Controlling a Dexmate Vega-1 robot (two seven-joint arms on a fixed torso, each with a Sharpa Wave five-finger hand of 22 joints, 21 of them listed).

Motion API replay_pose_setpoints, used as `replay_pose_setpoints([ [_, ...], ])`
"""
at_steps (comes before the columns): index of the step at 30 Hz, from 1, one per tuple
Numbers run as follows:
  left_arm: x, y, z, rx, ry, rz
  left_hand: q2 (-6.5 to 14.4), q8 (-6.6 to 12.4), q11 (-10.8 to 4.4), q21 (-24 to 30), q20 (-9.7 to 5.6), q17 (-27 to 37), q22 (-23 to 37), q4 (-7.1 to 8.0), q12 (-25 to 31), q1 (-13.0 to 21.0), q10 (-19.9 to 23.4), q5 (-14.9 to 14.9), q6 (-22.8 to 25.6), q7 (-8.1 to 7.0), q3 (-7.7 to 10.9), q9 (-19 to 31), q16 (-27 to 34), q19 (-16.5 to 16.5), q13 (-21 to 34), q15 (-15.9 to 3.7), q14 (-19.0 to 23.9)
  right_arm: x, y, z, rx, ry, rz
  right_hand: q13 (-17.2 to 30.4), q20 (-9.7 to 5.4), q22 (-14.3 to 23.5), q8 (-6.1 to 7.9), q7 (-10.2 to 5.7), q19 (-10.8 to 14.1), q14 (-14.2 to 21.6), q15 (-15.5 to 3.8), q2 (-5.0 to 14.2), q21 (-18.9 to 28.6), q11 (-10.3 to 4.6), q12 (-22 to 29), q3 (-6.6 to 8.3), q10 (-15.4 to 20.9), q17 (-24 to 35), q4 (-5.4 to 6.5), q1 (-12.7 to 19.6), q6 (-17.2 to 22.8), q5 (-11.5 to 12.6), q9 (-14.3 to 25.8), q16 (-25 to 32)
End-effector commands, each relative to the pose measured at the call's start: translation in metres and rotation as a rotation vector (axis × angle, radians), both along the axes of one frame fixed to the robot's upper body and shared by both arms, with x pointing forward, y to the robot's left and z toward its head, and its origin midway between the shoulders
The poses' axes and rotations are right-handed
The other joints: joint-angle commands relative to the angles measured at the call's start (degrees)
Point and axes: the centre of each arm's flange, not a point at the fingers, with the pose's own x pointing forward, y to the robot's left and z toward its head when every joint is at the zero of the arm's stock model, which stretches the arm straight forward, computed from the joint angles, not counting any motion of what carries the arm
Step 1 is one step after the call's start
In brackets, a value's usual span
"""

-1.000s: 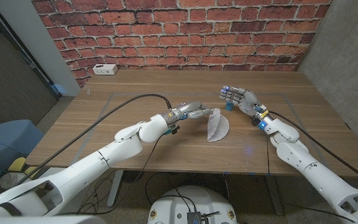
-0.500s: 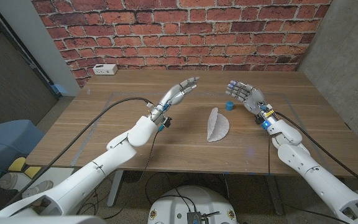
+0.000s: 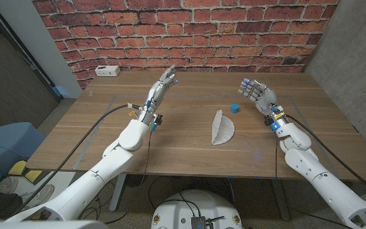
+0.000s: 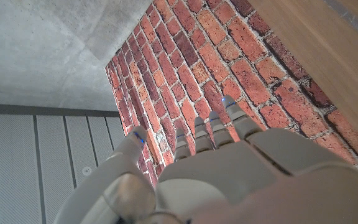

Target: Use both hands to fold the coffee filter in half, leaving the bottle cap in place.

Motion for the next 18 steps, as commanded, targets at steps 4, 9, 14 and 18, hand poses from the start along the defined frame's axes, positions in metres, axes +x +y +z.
replay_pose_setpoints([
  [4,0.029,0.038,0.015,-0.097,0.103,-0.113,0.3,-0.05,-0.47,-0.4,-0.8,0.2,0.1,1.62,0.0,-1.6,-2.1,0.7,-2.6,1.03,-0.63,0.1,-0.1,-0.7,-0.1,-0.57,-2.0,0.004,-0.014,0.009,0.074,0.0,-0.112,-0.1,0.0,0.0,-0.04,0.1,-0.5,-0.5,0.37,-0.65,-0.4,0.32,0.1,-0.43,-0.8,-0.2,-0.26,-1.2,-1.0,0.2,0.0,0.0],
  [9,0.041,0.049,0.023,-0.072,0.127,-0.119,0.2,0.03,-0.63,-0.5,-1.1,0.1,0.0,1.96,0.1,-1.9,-2.6,0.9,-3.2,1.17,-0.89,0.1,-0.1,-1.0,-0.1,-0.66,-2.6,0.0,-0.015,0.022,0.062,-0.023,-0.181,-0.1,0.01,0.0,0.15,0.44,-0.5,-0.3,0.81,-1.16,-0.4,0.51,0.3,-0.84,-0.7,-0.3,-0.19,-1.8,-1.0,0.2,0.0,0.2],
  [14,0.059,0.058,0.02,-0.097,0.202,-0.094,0.2,0.1,-0.65,-0.5,-1.06,0.1,0.0,2.26,0.1,-2.1,-3.0,1.0,-3.5,0.73,-1.09,0.1,0.0,-1.1,-0.2,-0.72,-2.9,-0.002,0.002,0.03,0.095,-0.049,-0.137,-0.1,-0.2,0.0,0.34,0.44,-0.3,0.0,0.35,-0.98,-0.3,0.3,0.6,-0.73,-0.4,-0.5,-0.2,-2.0,-0.9,0.3,0.0,0.4],
  [18,0.077,0.061,0.015,-0.116,0.262,-0.105,0.3,-0.06,-0.42,-0.6,-1.01,0.0,0.0,2.98,0.0,-2.6,-4.7,1.3,-5.5,0.91,-1.56,0.0,0.0,-1.6,-0.2,-0.55,-3.9,-0.002,0.02,0.037,0.117,-0.079,-0.042,-0.1,-0.05,0.0,0.53,0.4,0.3,0.5,-0.17,0.23,-0.1,0.07,0.8,0.29,-0.4,-0.9,-0.73,-1.0,-0.8,0.6,0.0,0.6],
])
